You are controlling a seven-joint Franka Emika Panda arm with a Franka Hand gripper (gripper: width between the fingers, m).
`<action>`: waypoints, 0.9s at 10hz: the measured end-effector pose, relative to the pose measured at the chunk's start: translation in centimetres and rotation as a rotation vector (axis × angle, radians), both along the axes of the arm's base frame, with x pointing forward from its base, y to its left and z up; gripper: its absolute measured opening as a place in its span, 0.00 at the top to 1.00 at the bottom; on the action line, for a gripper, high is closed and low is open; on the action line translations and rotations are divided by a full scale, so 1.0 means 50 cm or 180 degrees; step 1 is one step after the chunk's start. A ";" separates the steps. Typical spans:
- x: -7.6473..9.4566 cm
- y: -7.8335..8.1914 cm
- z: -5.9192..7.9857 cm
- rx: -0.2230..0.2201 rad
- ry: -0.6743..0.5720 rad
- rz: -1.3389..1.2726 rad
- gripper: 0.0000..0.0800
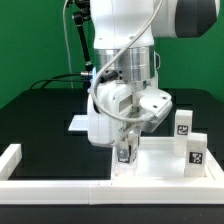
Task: Assemble square table
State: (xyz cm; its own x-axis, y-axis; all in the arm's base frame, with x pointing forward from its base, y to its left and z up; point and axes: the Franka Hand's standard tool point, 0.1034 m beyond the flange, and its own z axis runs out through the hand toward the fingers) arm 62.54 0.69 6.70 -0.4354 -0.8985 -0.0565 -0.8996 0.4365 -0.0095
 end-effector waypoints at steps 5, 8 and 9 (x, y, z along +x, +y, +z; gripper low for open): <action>-0.003 0.005 0.003 -0.0018 0.0004 -0.0034 0.42; 0.013 0.041 0.071 0.0069 -0.0130 0.0024 0.21; 0.025 0.054 0.122 0.0135 -0.0221 0.0036 0.19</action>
Offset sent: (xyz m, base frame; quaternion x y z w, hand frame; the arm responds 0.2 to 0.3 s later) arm 0.0000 0.0000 0.0000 0.0000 0.0000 0.0000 1.0000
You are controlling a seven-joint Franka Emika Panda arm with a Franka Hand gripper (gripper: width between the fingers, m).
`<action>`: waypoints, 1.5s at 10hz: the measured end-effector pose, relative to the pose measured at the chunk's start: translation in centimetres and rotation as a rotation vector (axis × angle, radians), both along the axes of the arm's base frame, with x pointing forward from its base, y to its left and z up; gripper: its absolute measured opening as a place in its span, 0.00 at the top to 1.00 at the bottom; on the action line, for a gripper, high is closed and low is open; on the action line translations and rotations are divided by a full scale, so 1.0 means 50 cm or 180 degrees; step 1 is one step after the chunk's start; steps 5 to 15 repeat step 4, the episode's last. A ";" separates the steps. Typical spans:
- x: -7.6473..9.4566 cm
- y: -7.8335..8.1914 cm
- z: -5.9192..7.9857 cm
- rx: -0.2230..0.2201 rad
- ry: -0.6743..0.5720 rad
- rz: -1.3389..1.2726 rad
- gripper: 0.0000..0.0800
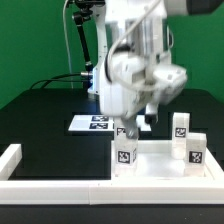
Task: Assemble square table
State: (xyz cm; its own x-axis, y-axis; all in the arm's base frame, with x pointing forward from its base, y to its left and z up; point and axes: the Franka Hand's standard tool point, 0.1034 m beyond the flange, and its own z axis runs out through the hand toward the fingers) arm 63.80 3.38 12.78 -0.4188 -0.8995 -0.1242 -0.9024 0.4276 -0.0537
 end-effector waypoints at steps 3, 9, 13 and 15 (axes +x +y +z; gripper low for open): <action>0.016 0.010 0.072 0.0114 -0.0066 0.0012 0.19; 0.012 0.011 0.064 0.0108 -0.0043 0.0017 0.19; 0.012 0.011 0.064 0.0108 -0.0043 0.0017 0.19; 0.012 0.011 0.064 0.0108 -0.0043 0.0017 0.19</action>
Offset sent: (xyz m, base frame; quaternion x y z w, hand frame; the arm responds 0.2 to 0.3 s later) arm 0.0000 0.0000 0.0000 0.0000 0.0000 0.0000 1.0000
